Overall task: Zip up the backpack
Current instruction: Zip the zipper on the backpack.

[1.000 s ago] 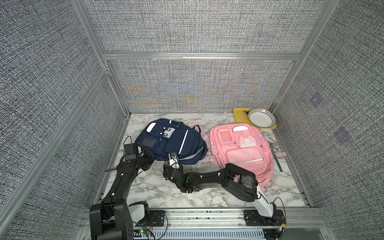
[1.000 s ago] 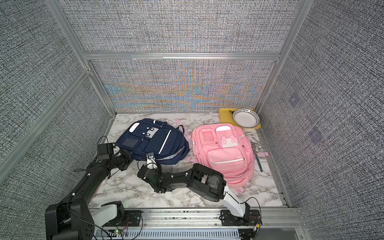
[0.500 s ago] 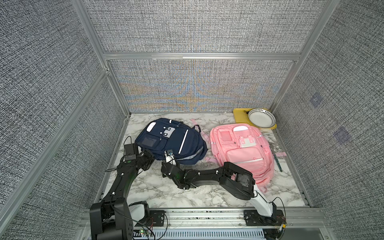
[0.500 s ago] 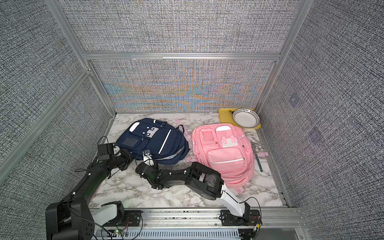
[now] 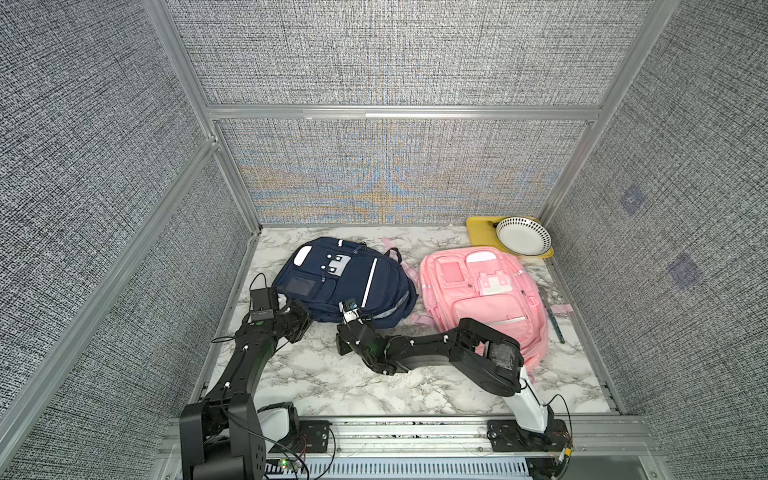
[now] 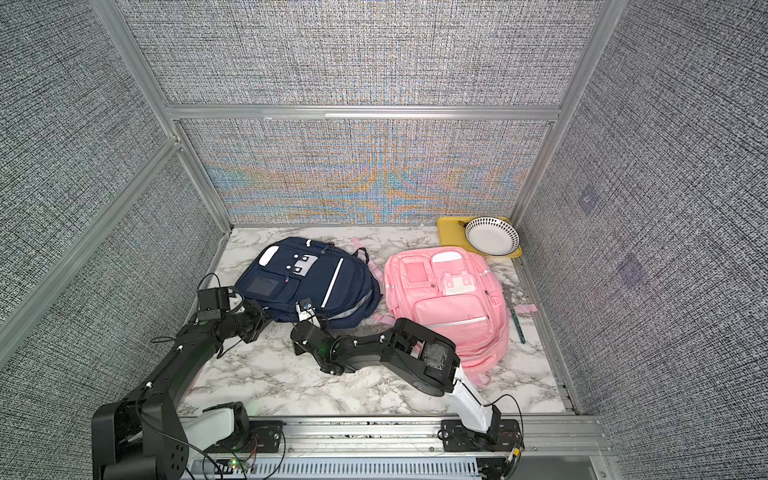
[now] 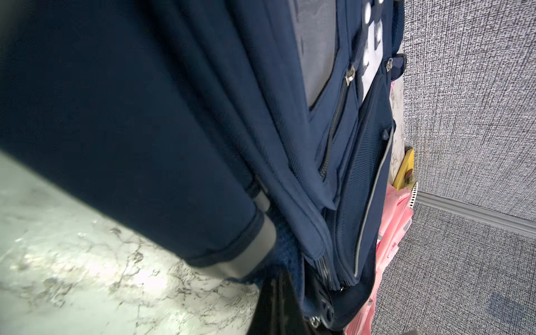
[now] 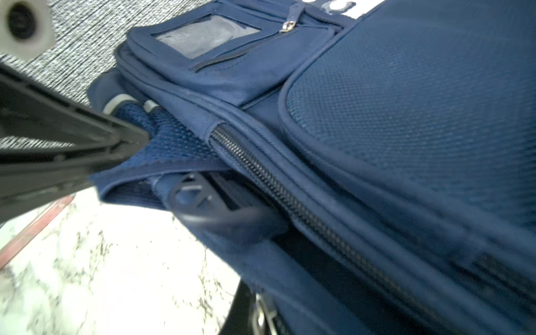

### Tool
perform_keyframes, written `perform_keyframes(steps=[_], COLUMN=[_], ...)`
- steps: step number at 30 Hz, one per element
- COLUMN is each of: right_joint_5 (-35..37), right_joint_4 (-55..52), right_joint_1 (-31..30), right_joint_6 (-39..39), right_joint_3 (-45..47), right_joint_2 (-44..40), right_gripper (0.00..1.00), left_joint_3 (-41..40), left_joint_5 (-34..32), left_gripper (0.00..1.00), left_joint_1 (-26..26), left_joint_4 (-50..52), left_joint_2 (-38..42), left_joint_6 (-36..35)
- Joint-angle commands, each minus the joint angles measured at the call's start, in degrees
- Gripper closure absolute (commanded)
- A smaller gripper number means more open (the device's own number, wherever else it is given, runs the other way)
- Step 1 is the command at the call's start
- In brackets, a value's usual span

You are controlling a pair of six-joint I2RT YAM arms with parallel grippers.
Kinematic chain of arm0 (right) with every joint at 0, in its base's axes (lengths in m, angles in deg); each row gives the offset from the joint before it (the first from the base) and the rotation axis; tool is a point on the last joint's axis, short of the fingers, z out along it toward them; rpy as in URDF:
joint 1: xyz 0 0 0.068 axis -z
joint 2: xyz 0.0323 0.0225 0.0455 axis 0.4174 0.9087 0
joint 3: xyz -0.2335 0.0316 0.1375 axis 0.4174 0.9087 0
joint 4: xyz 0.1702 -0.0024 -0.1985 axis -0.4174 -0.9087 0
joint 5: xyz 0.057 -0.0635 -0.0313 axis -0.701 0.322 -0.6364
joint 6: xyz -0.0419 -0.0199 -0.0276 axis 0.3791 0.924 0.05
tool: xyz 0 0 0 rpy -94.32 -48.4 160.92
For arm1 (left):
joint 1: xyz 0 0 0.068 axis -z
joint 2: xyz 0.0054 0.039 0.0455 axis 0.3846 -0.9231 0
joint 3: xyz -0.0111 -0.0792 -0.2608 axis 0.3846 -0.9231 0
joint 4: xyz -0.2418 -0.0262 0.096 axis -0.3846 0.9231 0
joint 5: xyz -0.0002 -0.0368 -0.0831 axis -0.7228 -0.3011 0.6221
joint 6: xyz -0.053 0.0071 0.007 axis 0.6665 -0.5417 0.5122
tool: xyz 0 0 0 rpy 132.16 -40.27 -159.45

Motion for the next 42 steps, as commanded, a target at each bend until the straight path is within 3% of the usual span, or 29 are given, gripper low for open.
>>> perform_keyframes(steps=[1,23,42], right_joint_5=[-1.4,-16.75,-16.96], right_joint_4=[2.02,-7.54,-8.21], right_joint_1=[0.45,3.49,4.26], right_joint_6=[1.71,8.05,10.58], right_joint_3=[1.54,5.09,10.19], right_joint_2=[-1.04,-6.28,-9.51], right_gripper=[1.0,1.0,1.0], left_joint_3=[0.14,0.67,0.59], left_joint_5=[-2.12,-7.65,-11.31], left_gripper=[1.0,1.0,1.0], left_joint_1=[-0.29,-0.29,-0.29], left_joint_4=[-2.07,-0.03,0.98], left_joint_2=[-0.46,-3.23,-4.43], left_joint_6=[-1.32,-5.37,-8.22])
